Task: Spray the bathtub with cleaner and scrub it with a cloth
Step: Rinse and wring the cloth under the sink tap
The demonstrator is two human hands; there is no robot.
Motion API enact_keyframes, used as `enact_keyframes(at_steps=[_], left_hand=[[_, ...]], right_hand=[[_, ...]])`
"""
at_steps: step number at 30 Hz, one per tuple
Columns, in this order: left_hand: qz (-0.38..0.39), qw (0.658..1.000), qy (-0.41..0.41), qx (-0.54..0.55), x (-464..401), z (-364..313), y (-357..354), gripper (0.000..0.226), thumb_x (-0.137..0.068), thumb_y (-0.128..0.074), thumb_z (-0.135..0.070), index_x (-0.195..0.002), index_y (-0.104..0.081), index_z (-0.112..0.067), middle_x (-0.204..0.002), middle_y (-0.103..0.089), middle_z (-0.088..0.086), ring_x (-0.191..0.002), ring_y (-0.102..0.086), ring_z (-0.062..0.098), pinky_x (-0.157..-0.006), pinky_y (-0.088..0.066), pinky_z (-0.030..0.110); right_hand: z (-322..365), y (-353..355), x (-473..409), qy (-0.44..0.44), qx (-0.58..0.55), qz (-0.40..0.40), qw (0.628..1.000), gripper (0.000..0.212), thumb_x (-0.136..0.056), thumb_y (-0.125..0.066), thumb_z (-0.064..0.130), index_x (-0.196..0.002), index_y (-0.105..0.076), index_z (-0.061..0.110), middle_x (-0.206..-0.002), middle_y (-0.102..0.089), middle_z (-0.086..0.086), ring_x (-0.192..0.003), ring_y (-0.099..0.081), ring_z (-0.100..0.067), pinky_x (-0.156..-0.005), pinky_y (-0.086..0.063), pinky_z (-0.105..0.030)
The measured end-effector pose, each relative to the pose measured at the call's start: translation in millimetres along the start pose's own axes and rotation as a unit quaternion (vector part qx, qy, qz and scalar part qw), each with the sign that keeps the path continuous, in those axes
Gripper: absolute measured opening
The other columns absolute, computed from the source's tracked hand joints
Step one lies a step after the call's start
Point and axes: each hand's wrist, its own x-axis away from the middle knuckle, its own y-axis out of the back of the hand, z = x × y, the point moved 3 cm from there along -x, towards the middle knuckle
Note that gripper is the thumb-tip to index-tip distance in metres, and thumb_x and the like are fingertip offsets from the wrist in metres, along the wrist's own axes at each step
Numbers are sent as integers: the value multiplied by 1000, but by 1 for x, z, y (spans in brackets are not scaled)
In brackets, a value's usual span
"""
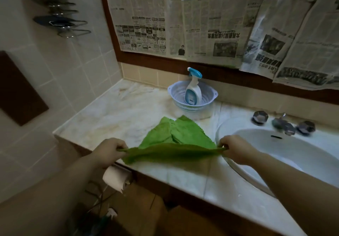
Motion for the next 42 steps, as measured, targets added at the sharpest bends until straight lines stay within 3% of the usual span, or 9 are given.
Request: enact_keyframes(at_steps=[3,6,10,13,17,23,28,36,42], left_hand=[[62,998,6,-25,29,11,-35,17,-80,-85,-23,-75,-77,-37,-82,-75,-20,-79,-68,-4,-70,-49,20],[103,993,3,-50,60,11,-66,21,-73,-85,-18,-72,-79,-37,-80,-74,-27,-79,-67,-11,-68,-47,12],[59,997,-2,-50,87,3,-89,35,-76,-81,-9,-62,-68,-38,-64,-65,-36,-71,-63,-16,-62,-39,4],[17,998,15,-63,88,-3,-95,31,-76,-81,-17,-64,-65,-41,-73,-70,-26,-77,-64,-12,-66,-38,1],[39,995,5,-87,80,-23,-95,13,-73,-77,-43,-85,-75,-41,-106,-74,-15,-103,-67,7,-92,-50,25],[33,998,-8,-48,41,-46,-101,4,-88,-76,-38,-91,-75,-36,-99,-72,-12,-96,-66,7,-78,-47,21],[-31,999,-8,-20,-17,-51,-99,21,-95,-68,-33,-109,-74,-19,-97,-63,-4,-98,-63,20,-79,-47,30],[-69,994,82,27,-161,-49,-84,51,-104,-53,-37,-146,-49,-9,-142,-46,17,-129,-49,35,-108,-42,44],[-5,996,90,16,-216,-54,-91,20,-95,-65,-45,-100,-65,-26,-102,-66,-3,-105,-61,28,-94,-50,42]], right_hand=[[-8,-35,38,34,1,16,999,14,-88,-77,30,-100,-77,23,-75,-54,15,-81,-53,-12,-68,-36,-25],[-18,-67,76,53,27,60,996,18,-87,-75,35,-103,-77,27,-88,-64,11,-90,-60,-16,-72,-37,-24],[-28,-85,105,38,41,107,993,12,-88,-65,40,-96,-74,37,-78,-49,16,-84,-54,-13,-64,-37,-22],[-27,-82,114,31,65,115,991,34,-87,-60,41,-118,-73,34,-79,-52,13,-81,-54,-14,-62,-36,-25],[-20,-79,109,6,61,154,986,57,-74,-56,47,-127,-71,31,-100,-58,4,-97,-62,-18,-81,-51,-29],[5,-78,62,-27,-1,68,997,40,-87,-64,37,-122,-75,19,-106,-66,-4,-101,-65,-22,-83,-49,-27],[29,-90,0,-13,12,14,1000,39,-96,-54,47,-125,-69,26,-116,-59,-6,-112,-57,-28,-98,-48,-38],[48,-98,-137,-96,-36,-80,992,36,-106,-44,40,-126,-63,17,-127,-53,-7,-119,-45,-31,-98,-45,-45],[58,-111,-178,15,-26,-29,999,52,-110,-35,38,-161,-30,29,-171,-18,7,-157,-14,-15,-126,-15,-42]])
